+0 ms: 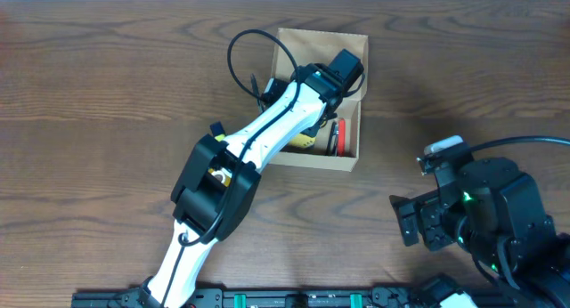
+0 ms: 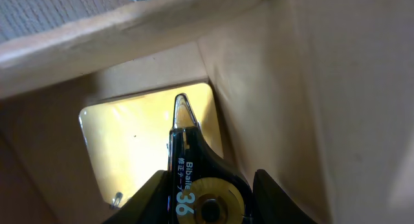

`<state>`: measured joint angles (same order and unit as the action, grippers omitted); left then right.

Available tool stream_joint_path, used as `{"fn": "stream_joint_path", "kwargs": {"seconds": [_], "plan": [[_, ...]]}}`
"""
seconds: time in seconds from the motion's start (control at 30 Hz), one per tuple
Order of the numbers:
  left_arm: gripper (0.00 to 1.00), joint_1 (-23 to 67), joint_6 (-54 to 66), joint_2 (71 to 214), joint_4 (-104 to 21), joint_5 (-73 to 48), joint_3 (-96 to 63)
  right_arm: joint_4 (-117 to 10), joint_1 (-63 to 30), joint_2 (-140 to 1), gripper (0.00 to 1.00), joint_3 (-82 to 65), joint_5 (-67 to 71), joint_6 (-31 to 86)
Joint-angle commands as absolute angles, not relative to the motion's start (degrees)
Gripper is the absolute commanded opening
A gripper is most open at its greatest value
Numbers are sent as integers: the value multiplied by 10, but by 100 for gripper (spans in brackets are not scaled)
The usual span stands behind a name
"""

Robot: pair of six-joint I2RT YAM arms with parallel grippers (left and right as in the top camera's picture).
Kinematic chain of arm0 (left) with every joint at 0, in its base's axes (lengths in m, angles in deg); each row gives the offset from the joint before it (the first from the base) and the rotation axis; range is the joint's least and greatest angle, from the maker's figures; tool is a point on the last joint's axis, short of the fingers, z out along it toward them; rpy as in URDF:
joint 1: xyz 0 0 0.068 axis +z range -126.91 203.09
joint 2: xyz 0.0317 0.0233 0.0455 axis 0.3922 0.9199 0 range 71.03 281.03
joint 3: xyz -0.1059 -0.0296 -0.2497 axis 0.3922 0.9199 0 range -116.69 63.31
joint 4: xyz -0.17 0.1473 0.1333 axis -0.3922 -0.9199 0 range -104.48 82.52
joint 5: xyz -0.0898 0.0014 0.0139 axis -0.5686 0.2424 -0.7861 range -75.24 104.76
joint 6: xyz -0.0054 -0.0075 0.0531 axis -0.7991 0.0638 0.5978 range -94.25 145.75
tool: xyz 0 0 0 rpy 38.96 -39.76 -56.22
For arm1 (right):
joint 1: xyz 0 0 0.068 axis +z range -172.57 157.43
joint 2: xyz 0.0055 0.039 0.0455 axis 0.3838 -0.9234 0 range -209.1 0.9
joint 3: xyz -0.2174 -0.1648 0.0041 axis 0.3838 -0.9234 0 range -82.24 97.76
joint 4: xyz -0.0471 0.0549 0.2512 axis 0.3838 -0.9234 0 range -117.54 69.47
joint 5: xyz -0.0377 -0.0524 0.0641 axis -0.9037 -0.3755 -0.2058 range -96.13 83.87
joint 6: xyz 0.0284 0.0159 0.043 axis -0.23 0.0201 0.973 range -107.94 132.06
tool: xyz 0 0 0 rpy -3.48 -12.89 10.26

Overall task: Pack container
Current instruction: 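Lower the correction tape into the box and open the left gripper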

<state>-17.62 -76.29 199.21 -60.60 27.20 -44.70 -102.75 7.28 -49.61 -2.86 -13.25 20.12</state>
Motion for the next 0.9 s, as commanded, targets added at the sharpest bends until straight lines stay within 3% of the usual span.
{"fn": "stream_joint_path", "kwargs": {"seconds": [0.0,0.07,0.2,0.3,0.4,0.57,0.73,0.87], "plan": [[13,-173,-767,2001,-608,289,-447,-1028,70,-496,99,-28,-136,199],[16,-173,-767,2001,-608,289,-447,-1028,70,-496,99,-28,-136,199],[34,-173,-767,2001,-608,297,-447,-1028,70,-496,99,-28,-136,199],[35,-173,-768,2001,-608,308,-447,-1028,70,-496,99,-28,-136,199],[47,-173,-779,2001,-608,317,-447,-1028,70,-496,99,-28,-136,199],[56,-173,-780,2001,-608,319,-447,-1028,70,-496,99,-28,-136,199],[56,-173,-780,2001,-608,319,-447,-1028,70,-496,99,-28,-136,199],[50,-173,-780,1999,-607,319,-449,-1028,70,-496,99,-28,-136,199]]}}
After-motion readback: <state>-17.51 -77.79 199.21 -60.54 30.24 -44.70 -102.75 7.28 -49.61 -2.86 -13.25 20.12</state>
